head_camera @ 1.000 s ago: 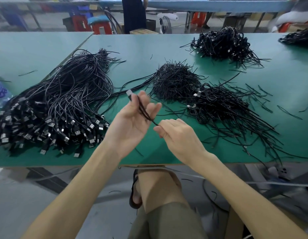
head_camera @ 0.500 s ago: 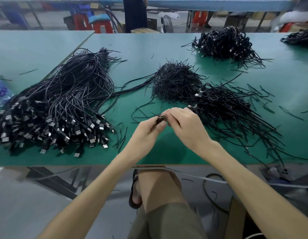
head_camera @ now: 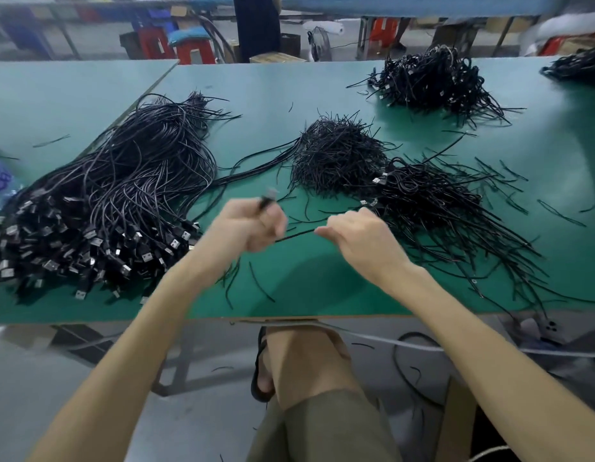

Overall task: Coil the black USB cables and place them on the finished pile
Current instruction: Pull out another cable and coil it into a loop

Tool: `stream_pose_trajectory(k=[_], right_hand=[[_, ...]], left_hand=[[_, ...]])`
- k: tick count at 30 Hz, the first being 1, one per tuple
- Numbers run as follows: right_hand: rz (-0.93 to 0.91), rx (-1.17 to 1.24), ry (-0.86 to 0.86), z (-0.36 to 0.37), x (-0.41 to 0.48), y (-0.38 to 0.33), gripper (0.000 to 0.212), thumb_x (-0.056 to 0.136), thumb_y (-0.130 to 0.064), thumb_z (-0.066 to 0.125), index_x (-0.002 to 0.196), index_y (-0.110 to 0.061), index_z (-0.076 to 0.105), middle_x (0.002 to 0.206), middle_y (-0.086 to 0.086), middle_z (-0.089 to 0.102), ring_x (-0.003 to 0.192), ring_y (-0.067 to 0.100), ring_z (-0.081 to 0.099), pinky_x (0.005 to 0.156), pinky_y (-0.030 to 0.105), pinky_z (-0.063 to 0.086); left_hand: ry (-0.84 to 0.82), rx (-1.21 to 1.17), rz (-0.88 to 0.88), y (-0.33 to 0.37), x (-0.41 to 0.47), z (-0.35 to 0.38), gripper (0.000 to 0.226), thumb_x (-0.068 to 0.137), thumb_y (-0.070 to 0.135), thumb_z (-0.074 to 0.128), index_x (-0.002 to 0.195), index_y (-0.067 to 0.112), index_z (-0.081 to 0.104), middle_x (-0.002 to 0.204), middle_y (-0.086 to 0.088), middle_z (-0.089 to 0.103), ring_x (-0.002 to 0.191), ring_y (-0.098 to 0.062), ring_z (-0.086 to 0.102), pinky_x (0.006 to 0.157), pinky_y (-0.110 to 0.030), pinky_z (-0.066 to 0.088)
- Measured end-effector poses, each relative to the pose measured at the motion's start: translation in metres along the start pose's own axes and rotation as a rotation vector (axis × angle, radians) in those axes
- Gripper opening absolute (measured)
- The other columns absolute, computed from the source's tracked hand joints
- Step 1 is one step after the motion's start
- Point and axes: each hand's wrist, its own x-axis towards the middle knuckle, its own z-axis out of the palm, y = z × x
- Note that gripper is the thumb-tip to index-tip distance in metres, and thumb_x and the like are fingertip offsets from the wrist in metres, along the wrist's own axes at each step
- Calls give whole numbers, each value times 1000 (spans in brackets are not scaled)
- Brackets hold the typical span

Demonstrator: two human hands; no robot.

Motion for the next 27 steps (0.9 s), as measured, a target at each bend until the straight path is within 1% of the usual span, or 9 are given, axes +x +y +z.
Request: stream_pose_trajectory(k=[2,4,8,11,15,18,21,24,27], right_hand=[[-8,-83,75,-3,5,7,45,99,-33,51,64,-4,55,57,11,54,53,31,54,63,41,51],[-35,-103,155,-2,11,-3,43,99,-30,54,64,-6,56,56,10,53,53,31,52,61,39,49],[-51,-13,204,1,18,-28,34,102,-23,50,76,-5,64,65,7,60,59,30,55,65,38,38],[21,53,189,-2,12,-31,36,104,-22,45,78,-4,63,69,8,62,64,30,56,68,36,35],[62,98,179,-1,8,-42,42,104,-23,44,69,-3,57,64,11,59,60,32,53,64,42,40],[48,81,157,-1,5,-46,45,105,-25,42,69,-4,56,64,10,58,60,32,53,63,42,41],[45,82,155,2,-1,-49,45,105,-27,41,69,-4,56,63,8,57,57,30,52,61,42,44],[17,51,154,8,-9,-45,42,103,-25,46,68,-5,55,59,7,53,53,27,44,57,40,45],[15,18,151,8,-13,-33,40,101,-25,51,67,-5,54,55,5,48,53,19,31,56,37,46]], left_hand=[[-108,560,17,-14,-2,10,28,93,22,51,71,25,66,64,4,61,58,-10,53,57,-30,48],[-35,635,63,-31,-4,21,22,104,19,52,90,21,69,76,13,70,75,-12,66,76,-38,55],[203,201,142,-47,-1,32,24,106,13,50,119,22,70,103,26,72,104,5,64,92,-20,49],[156,-192,60,-47,3,53,27,105,23,50,120,15,71,97,10,72,98,-2,64,85,-23,50],[55,-758,-11,-41,4,59,43,109,26,38,139,0,53,143,-13,60,136,-21,54,107,-28,47],[107,-942,-59,-27,9,59,45,111,28,29,140,1,49,141,-10,62,130,-19,60,104,-30,50],[163,-1054,-98,-16,11,56,39,111,28,30,120,5,60,109,0,71,105,-16,68,88,-27,55],[188,-1187,-101,-9,5,40,44,112,19,31,87,10,66,71,8,45,59,-9,43,61,-23,47],[158,-1153,-75,-5,2,25,47,112,19,29,76,15,59,61,11,33,48,-7,25,54,-20,31]])
